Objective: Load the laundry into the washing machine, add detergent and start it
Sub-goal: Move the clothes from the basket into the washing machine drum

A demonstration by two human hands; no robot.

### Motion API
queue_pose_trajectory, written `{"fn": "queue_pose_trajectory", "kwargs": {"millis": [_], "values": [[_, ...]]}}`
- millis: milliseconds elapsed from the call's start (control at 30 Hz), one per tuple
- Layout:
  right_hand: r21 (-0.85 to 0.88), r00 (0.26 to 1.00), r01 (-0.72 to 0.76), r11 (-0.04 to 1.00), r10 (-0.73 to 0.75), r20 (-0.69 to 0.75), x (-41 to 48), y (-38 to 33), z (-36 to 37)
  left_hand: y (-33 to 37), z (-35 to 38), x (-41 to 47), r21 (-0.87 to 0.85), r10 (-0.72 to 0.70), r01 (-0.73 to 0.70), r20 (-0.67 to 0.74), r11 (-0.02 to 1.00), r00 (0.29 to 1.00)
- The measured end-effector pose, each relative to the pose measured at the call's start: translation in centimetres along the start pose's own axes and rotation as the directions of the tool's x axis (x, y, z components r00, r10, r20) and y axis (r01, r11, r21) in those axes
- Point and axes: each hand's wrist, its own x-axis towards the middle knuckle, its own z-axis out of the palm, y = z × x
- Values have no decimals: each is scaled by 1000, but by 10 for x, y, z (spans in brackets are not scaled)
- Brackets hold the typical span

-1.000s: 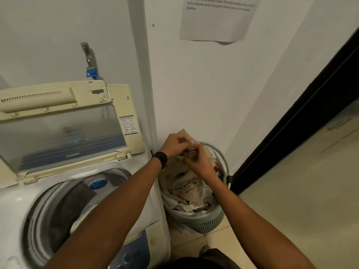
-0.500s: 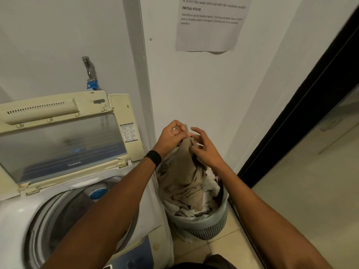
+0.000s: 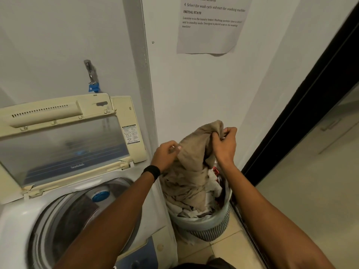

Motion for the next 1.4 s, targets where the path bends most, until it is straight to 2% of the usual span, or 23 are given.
{"fn": "queue_pose_trajectory", "kwargs": {"millis": [67,100,167,233,267,333,433,500,600,667,733,800,900,967,1067,1100,1133,1267,1333,1400], "values": [[-189,982,178,966,-162,99,-2,5,1,17,-10,1,-65,76,-79,-49,995,996],[-246,948,298,922,-258,184,-3,5,4,27,-15,4,-54,136,-137,-22,989,990],[-227,815,523,822,-404,415,-5,-1,11,49,-22,12,-24,233,-232,104,972,967],[-146,664,621,770,-418,620,-4,-9,20,66,-28,19,-25,287,-288,184,957,940],[-126,642,610,782,-395,658,-4,-15,21,73,-31,21,-37,298,-296,183,954,937],[-100,695,552,828,-390,604,-1,-22,19,79,-39,24,-57,299,-294,135,954,945],[-76,767,515,854,-420,485,6,-28,10,67,-52,27,1,216,-216,63,976,974],[-31,807,447,894,-388,445,13,-33,4,54,-55,26,8,189,-189,-12,982,982],[-4,826,351,936,-308,473,19,-42,-1,51,-54,24,-233,109,-143,-153,962,982],[53,793,301,952,-281,540,18,-47,-5,58,-52,24,-395,53,-137,-215,908,975],[131,746,297,946,-316,586,11,-52,-2,71,-46,27,-460,33,-121,-196,880,980],[170,719,346,923,-377,583,4,-58,5,85,-33,27,-390,86,-138,-148,910,985],[105,677,442,891,-407,613,0,-60,16,92,-11,27,-283,180,-196,-83,939,980],[33,662,426,904,-336,670,-3,-56,16,89,-6,30,-236,172,-195,-116,952,978],[-42,549,334,942,-158,821,-16,-56,10,86,-5,31,-172,151,-193,-230,966,961],[-92,534,333,938,-107,839,-21,-55,10,87,-5,29,-167,160,-206,-252,964,954],[-131,551,335,933,-81,831,-24,-53,9,87,-5,28,-160,158,-210,-283,965,946],[-249,784,223,942,-22,621,-16,-36,-2,84,-27,40,-187,75,-183,-472,965,879],[-189,842,198,962,-69,535,-7,-30,-8,88,-38,41,-203,93,-211,-470,956,878],[-46,891,183,982,-146,431,-2,-38,-7,95,-37,36,-255,100,-224,-422,941,901]]}}
